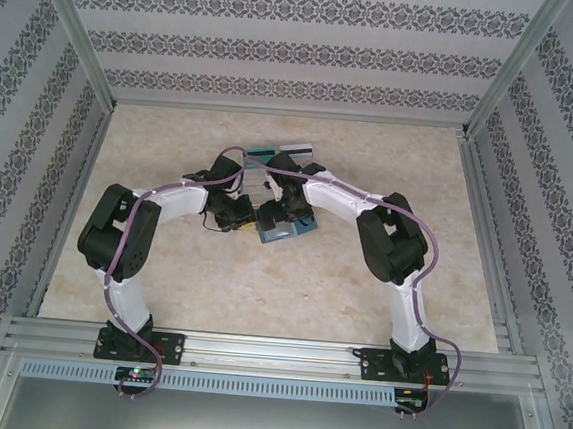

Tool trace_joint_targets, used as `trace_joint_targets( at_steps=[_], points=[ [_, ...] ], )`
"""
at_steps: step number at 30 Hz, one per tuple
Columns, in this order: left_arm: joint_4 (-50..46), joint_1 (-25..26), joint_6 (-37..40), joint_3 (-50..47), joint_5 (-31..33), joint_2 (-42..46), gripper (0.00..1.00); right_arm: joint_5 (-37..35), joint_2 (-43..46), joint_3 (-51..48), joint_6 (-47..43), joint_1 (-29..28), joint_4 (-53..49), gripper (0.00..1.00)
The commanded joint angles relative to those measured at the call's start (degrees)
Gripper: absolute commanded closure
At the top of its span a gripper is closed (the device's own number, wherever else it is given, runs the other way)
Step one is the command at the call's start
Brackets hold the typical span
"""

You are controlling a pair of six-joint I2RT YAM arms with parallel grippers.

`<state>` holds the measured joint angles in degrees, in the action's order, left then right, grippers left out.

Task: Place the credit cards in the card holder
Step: Flip over the card slot on the card holder.

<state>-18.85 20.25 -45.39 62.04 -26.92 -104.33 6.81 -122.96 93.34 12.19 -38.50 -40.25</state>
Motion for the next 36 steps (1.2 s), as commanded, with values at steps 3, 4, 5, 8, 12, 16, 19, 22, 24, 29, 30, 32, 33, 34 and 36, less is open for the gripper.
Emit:
trace_joint_targets(
  at_steps=[3, 4, 5, 8, 12, 16, 19, 22, 24, 29, 30, 32, 33, 34, 36],
  points=[
    [0.1, -0.2, 0.8, -0.4, 0.1, 0.8, 0.87, 1.6, -1.4, -0.6, 0.4, -0.3, 0.6, 0.19],
    [0.1, -0.2, 0.9, -0.5, 0.1, 0.9, 0.87, 1.6, -1.5, -0.6, 0.5, -0.3, 0.5, 0.21],
    [0.0, -0.3, 0.9, -0.4, 0.2, 0.9, 0.87, 1.3, -1.7, -0.5, 0.3, -0.3, 0.4, 0.24],
    [0.0, -0.2, 0.9, -0.3, 0.1, 0.9, 0.87, -0.1, -2.0, -0.6, 0.1, -0.2, 0.0, 0.30],
    [-0.3, -0.2, 1.0, -0.2, 0.2, 1.0, 0.87, -0.9, -1.6, -1.2, 0.3, 0.1, 0.5, 0.40],
    [-0.5, -0.3, 1.2, 0.2, 0.2, 1.0, 0.87, 0.4, -0.3, -2.3, 0.6, 0.9, 2.2, 0.52],
    [-0.9, -0.3, 1.3, 0.7, 0.3, 1.2, 0.87, 2.2, 0.5, -3.2, 0.9, 1.8, 3.5, 0.61],
    [-1.3, -0.3, 1.4, 1.3, 0.0, 1.3, 0.87, 8.6, 1.8, -5.6, 2.3, 3.7, 7.3, 0.70],
    [-1.0, -0.3, 1.2, 1.5, -0.3, 1.8, 0.87, 14.0, 2.4, -7.3, 3.6, 5.3, 10.1, 0.76],
    [0.4, -0.3, 0.1, 2.5, -2.2, 2.3, 0.87, 26.8, 2.5, -10.0, 4.9, 8.4, 15.8, 0.80],
    [0.7, -0.2, -0.3, 2.7, -2.7, 2.4, 0.87, 29.4, 2.4, -10.7, 5.8, 9.0, 17.3, 0.81],
    [1.5, -0.2, -1.1, 3.3, -3.6, 2.3, 0.87, 32.3, 2.4, -11.6, 6.6, 9.9, 18.9, 0.83],
    [1.9, -0.3, -1.4, 3.4, -3.9, 2.4, 0.87, 32.9, 2.5, -12.0, 6.8, 10.0, 19.4, 0.84],
    [2.4, -0.3, -2.0, 3.7, -4.3, 2.5, 0.87, 33.2, 2.7, -12.4, 6.8, 10.1, 19.6, 0.84],
    [3.5, -0.2, -3.0, 4.2, -4.7, 2.8, 0.87, 33.6, 2.9, -12.9, 7.1, 10.2, 20.2, 0.84]
  ],
)
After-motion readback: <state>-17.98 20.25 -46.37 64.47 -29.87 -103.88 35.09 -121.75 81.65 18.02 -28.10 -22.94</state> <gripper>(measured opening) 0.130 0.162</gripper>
